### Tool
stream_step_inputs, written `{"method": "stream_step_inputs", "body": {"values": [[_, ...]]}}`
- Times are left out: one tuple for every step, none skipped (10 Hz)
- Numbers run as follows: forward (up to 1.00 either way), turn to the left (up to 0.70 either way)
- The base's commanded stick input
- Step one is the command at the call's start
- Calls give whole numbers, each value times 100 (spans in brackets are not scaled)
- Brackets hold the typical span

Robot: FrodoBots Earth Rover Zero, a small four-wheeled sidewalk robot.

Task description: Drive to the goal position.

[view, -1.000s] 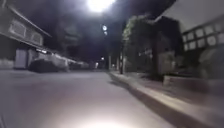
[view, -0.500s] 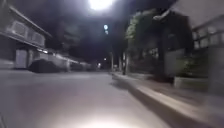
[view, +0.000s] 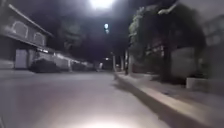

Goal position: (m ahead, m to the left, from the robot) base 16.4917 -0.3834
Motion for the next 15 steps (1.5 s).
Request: {"method": "stream_step_inputs", "body": {"values": [[70,0],[70,-3],[70,-8],[70,-13],[70,-5],[70,0],[70,0],[70,0],[70,0],[70,-2],[70,-35],[70,-35],[70,-35],[70,-9],[70,-27]]}}
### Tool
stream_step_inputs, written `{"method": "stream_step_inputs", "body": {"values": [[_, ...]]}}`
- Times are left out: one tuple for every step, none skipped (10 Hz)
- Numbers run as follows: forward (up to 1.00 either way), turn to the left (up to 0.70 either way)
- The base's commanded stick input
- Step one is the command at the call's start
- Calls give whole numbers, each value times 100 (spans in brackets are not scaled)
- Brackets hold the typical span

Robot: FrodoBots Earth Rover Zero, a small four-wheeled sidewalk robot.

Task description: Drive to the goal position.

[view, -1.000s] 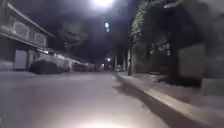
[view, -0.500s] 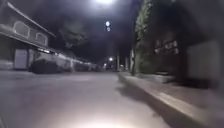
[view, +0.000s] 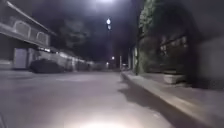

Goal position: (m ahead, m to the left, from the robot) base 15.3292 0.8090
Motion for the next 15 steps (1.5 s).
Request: {"method": "stream_step_inputs", "body": {"values": [[70,-35],[70,-35],[70,-35],[70,-35],[70,-35],[70,-32],[70,-18],[70,-4],[70,0],[70,0],[70,0],[70,0],[70,0],[70,0],[70,0]]}}
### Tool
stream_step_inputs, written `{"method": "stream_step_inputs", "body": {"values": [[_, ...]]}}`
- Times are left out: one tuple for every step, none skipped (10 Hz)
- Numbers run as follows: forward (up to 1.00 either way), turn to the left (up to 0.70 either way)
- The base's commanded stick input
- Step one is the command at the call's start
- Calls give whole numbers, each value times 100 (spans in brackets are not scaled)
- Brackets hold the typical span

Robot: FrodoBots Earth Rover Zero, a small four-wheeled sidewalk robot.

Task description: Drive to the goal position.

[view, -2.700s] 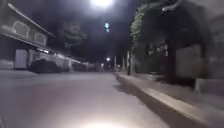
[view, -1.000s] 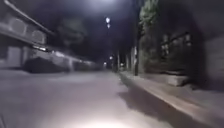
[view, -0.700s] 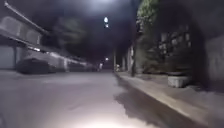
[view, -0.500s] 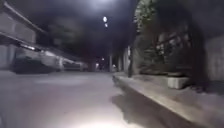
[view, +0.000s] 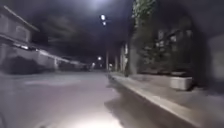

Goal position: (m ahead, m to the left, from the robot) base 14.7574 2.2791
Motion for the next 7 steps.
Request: {"method": "stream_step_inputs", "body": {"values": [[70,0],[70,0],[70,0],[70,0],[70,0],[70,0],[70,0]]}}
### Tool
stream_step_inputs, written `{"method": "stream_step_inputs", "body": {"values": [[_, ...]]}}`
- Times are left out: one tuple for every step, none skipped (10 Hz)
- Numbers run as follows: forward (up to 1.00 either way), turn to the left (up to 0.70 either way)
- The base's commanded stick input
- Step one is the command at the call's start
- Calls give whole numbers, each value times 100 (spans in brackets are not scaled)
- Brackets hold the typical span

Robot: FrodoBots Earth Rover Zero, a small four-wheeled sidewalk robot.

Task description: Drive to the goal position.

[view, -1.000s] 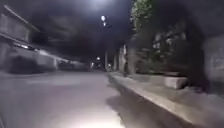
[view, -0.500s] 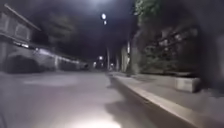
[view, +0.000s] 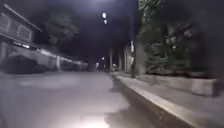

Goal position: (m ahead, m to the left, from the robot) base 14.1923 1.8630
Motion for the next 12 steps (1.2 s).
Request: {"method": "stream_step_inputs", "body": {"values": [[70,0],[70,0],[70,0],[70,0],[70,0],[70,0],[70,0],[70,0],[70,0],[70,0],[70,0],[70,0]]}}
